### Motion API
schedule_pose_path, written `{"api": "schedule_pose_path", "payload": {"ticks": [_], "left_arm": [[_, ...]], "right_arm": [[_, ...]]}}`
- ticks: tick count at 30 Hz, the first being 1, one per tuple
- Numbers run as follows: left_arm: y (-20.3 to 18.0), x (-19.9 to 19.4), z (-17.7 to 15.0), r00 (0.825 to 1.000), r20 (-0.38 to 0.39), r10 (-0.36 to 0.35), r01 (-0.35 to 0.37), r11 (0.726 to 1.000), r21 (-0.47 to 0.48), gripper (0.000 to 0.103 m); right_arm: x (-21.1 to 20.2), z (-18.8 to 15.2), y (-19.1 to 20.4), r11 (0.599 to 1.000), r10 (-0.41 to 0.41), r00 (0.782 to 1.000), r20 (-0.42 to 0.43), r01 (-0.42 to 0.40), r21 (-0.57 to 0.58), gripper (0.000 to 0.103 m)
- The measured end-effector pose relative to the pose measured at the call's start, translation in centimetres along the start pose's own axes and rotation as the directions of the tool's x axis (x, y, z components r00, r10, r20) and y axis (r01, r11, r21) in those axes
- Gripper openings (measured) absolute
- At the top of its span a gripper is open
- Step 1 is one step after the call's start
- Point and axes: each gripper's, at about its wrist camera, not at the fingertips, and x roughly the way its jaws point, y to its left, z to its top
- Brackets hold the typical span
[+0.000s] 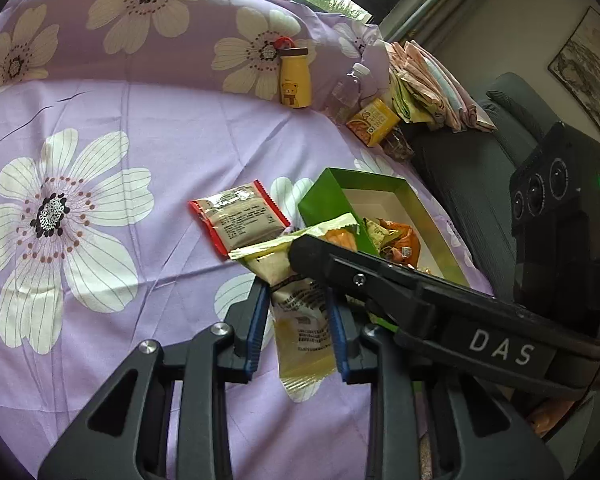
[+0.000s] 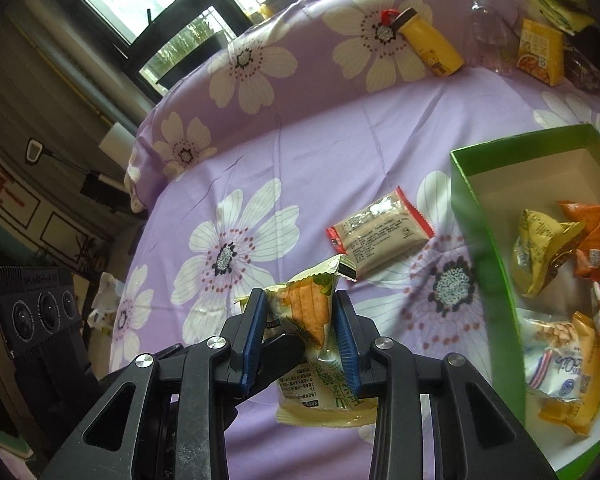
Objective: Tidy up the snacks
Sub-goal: 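Carry the green-and-orange packet over the box with the right gripper, then lower the green-and-orange packet into the box and open the right gripper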
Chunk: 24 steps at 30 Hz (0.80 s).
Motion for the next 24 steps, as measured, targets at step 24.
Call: {"api": "schedule_pose_path", "payload": {"ticks": [24], "left_arm": [[-10.3, 5.2, 1.2, 0.989, 0.000, -0.151, 0.151, 0.987, 0.055, 0.026]], "right_arm": [[-9.3, 0.8, -8.6, 0.992, -0.098, 0.975, 0.199, 0.080, 0.094, 0.037]]}}
